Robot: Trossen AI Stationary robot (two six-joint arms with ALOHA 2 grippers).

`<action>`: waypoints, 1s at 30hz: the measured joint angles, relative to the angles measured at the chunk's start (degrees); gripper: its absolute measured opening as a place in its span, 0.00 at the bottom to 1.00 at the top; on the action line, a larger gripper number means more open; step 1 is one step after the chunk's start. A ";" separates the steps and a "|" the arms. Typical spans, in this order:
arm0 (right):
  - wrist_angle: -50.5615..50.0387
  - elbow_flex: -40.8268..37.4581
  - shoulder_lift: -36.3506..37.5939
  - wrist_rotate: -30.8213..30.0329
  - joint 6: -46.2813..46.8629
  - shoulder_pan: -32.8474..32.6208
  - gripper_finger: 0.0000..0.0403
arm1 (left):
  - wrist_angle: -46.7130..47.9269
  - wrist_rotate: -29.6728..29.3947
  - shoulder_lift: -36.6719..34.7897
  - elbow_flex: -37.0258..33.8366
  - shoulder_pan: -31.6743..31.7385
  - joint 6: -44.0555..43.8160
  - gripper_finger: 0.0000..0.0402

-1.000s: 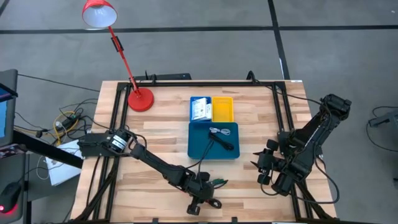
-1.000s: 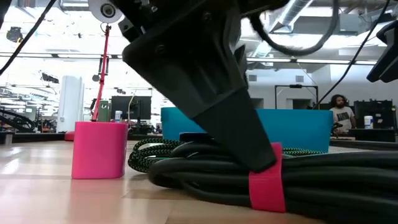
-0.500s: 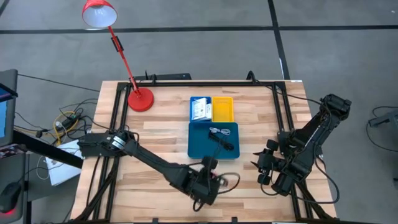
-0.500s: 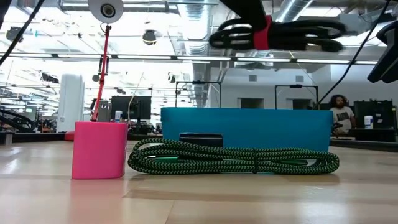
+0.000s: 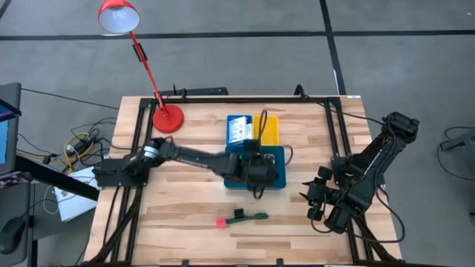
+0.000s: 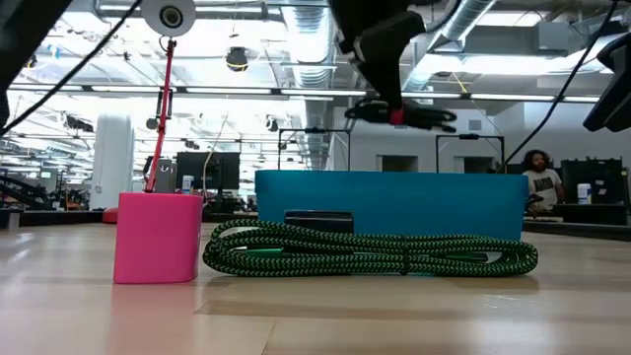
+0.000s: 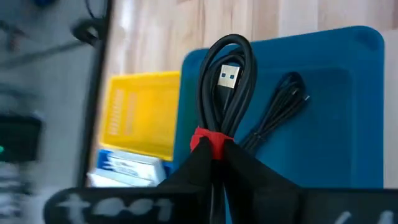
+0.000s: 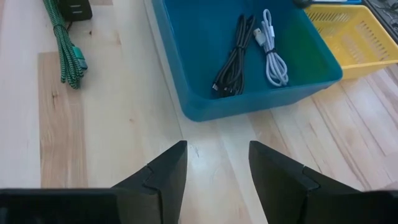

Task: Pick and place items into bin
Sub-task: Put the black charger cable into the large blue bin, then put the green charger cable into the large blue bin

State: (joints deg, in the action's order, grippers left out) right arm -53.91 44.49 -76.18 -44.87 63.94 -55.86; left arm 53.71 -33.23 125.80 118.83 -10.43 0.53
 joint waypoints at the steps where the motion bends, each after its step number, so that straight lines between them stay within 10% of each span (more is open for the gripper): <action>1: 0.00 0.00 0.00 0.04 0.02 0.00 0.41 | 0.13 1.65 0.00 0.00 0.85 -0.96 0.03; 17: 0.04 0.00 0.00 0.42 0.00 0.00 0.41 | 6.38 9.21 0.00 0.00 2.34 -10.36 0.37; 30: 0.41 -0.02 0.00 1.29 0.04 -1.73 0.41 | -1.74 19.57 0.96 -7.68 -8.08 -22.80 0.40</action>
State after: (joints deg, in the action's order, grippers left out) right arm -53.50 44.47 -76.18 -43.57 63.99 -57.58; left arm 51.97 -13.66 126.75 111.15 -18.51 -22.26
